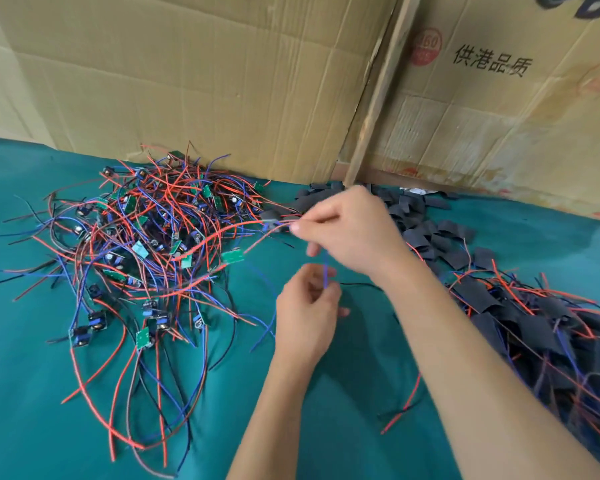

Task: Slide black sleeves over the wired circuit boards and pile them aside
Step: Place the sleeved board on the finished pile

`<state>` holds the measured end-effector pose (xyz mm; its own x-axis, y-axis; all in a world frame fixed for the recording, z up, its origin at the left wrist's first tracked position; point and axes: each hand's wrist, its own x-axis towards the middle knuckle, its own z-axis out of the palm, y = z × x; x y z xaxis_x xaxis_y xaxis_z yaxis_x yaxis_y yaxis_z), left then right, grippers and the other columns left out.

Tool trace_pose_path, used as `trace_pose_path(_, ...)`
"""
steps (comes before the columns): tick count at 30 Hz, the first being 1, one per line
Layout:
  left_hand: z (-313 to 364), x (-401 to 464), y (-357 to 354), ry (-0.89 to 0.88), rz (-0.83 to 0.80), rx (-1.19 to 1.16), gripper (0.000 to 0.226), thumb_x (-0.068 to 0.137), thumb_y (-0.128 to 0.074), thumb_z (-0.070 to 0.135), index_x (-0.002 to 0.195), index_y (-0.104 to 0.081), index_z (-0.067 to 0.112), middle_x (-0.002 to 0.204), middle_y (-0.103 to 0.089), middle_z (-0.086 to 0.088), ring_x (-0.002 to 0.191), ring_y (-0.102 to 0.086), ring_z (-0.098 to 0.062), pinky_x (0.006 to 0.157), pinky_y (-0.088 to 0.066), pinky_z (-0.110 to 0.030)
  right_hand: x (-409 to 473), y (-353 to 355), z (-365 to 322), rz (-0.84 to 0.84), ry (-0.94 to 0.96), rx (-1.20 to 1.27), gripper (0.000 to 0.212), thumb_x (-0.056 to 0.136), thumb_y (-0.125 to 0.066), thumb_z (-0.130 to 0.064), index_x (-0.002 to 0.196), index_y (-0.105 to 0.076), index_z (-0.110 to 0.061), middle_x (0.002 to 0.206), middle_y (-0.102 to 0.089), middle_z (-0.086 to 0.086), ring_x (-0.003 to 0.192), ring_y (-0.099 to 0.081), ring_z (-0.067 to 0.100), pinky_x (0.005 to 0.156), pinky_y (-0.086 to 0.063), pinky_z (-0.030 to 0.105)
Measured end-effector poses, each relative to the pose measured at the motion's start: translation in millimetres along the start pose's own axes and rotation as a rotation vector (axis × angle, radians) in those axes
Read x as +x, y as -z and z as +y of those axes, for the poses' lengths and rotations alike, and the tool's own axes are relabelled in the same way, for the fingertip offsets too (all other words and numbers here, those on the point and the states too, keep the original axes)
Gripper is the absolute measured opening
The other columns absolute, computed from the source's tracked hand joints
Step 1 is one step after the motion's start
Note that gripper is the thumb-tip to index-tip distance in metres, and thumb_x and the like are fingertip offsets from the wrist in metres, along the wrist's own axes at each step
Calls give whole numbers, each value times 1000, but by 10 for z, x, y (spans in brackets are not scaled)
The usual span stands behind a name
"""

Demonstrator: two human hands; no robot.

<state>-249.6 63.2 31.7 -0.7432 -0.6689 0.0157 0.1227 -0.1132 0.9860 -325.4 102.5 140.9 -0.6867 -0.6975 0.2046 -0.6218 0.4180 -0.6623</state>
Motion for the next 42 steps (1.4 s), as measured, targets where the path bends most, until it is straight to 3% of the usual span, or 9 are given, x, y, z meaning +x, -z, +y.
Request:
trace_pose_path(3, 92, 42, 86, 119, -19, -347, 25, 96, -47, 2, 111, -66, 9, 104, -74, -18, 85, -72, -19, 65, -60, -29, -286, 203, 241, 101, -70, 92, 20, 87, -75, -33, 68, -80, -27, 55, -70, -6, 49, -54, 1, 61, -45, 25)
trace_pose_path(7, 118, 62, 119, 141, -89, -529, 27, 95, -56, 17, 121, -61, 11, 103, -72, -10, 95, -74, -27, 75, -61, -34, -688, 89, 480, 79, -176, 140, 25, 91, -72, -33, 69, -79, -24, 57, -70, -2, 45, -52, 6, 57, -44, 27)
trace_pose_path(13, 82, 58, 81, 51, 82, -220, 19, 106, -51, 18, 101, -67, 9, 99, -71, -11, 88, -71, -33, 71, -61, -38, -856, -82, 535, -39, -148, 34, 34, 93, -70, -34, 63, -75, -18, 53, -67, -5, 44, -54, 3, 52, -39, 21)
trace_pose_path(18, 105, 10, 166, -46, 277, 213, 69, 90, -46, 65, 67, -57, 0, 68, -61, -23, 63, -66, -36, 67, -59, -52, -840, -73, 523, -164, -141, 4, 29, 87, -74, -31, 61, -74, -20, 49, -65, -9, 44, -51, 3, 51, -41, 21)
trace_pose_path(24, 140, 8, 255, -305, 435, 645, 57, 97, -61, 28, 49, -35, 13, 51, -37, -3, 56, -37, -30, 59, -27, -41, -791, 61, 544, -280, -141, -54, 20, 81, -78, -40, 68, -77, -25, 59, -69, -6, 51, -52, 3, 57, -43, 21)
trace_pose_path(27, 133, -28, 205, -449, 376, 684, 50, 90, -71, 13, 54, -38, 16, 61, -43, -4, 60, -40, -28, 60, -30, -38, -629, 73, 507, 12, -165, 143, 15, 83, -80, -41, 92, -79, -29, 81, -75, -11, 69, -63, 2, 73, -51, 24)
trace_pose_path(30, 70, -45, 158, -519, 234, 729, 25, 84, -71, 12, 63, -59, 5, 72, -49, -5, 68, -51, -33, 59, -41, -38, -504, -36, 388, 31, -84, 100, 36, 84, -79, -47, 118, -72, -40, 94, -74, -15, 75, -65, 7, 78, -51, 18)
trace_pose_path(37, 70, -83, 113, -561, 72, 640, 35, 81, -67, 35, 56, -60, 13, 85, -49, 8, 87, -54, -22, 71, -43, -29, -424, -61, 513, 3, -135, 285, 7, 90, -75, -14, 86, -80, -17, 81, -78, 2, 72, -69, 15, 74, -57, 35)
trace_pose_path(42, 125, -70, 70, -247, -15, 205, 21, 97, -59, 24, 81, -69, 15, 86, -72, 3, 82, -68, -17, 63, -50, -16, -504, 14, 659, 63, -359, 800, 9, 97, -67, -8, 92, -74, -6, 85, -75, 14, 72, -70, 21, 57, -54, 22)
